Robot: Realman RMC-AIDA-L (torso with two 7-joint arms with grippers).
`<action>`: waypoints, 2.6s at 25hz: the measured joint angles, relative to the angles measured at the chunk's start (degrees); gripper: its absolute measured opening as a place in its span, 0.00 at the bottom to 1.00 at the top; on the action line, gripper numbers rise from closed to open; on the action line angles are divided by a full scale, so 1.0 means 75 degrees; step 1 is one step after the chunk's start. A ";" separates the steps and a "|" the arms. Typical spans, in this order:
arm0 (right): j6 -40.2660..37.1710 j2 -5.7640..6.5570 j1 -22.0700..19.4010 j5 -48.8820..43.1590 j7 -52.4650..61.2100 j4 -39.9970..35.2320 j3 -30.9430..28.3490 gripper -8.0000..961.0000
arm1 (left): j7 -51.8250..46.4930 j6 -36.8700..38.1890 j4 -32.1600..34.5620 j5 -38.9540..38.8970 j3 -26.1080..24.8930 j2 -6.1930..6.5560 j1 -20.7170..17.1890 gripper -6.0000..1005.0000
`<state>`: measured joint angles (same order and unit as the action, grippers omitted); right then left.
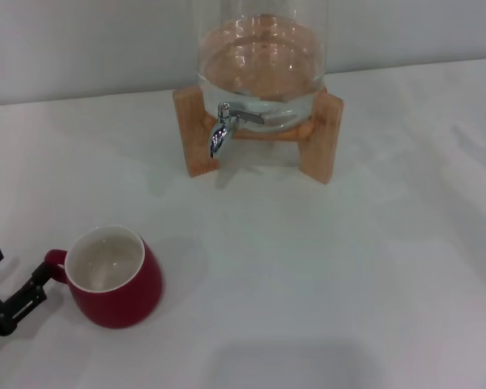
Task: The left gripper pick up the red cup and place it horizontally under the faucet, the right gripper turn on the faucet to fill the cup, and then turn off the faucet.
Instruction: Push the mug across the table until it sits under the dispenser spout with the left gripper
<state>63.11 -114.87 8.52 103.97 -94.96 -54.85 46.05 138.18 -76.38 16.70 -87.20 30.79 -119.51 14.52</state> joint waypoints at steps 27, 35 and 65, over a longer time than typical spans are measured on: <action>0.0012 0.0000 -0.0024 0.0001 -0.0031 0.0000 -0.0081 0.83 | -0.0073 0.0198 -0.0095 0.0061 0.0031 0.0006 0.0211 0.83; 0.0023 0.0000 -0.0030 0.0020 -0.0089 0.0002 -0.0097 0.83 | -0.0083 0.0353 -0.0084 0.0253 0.0043 0.0022 0.0345 0.83; 0.0077 0.0000 -0.0035 0.0113 -0.0112 0.0089 -0.0213 0.83 | -0.0026 0.0588 0.0000 0.0387 0.0043 0.0032 0.0549 0.82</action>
<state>63.68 -114.87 8.26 104.82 -95.80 -54.18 44.45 137.98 -71.98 16.70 -84.29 31.11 -119.26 18.64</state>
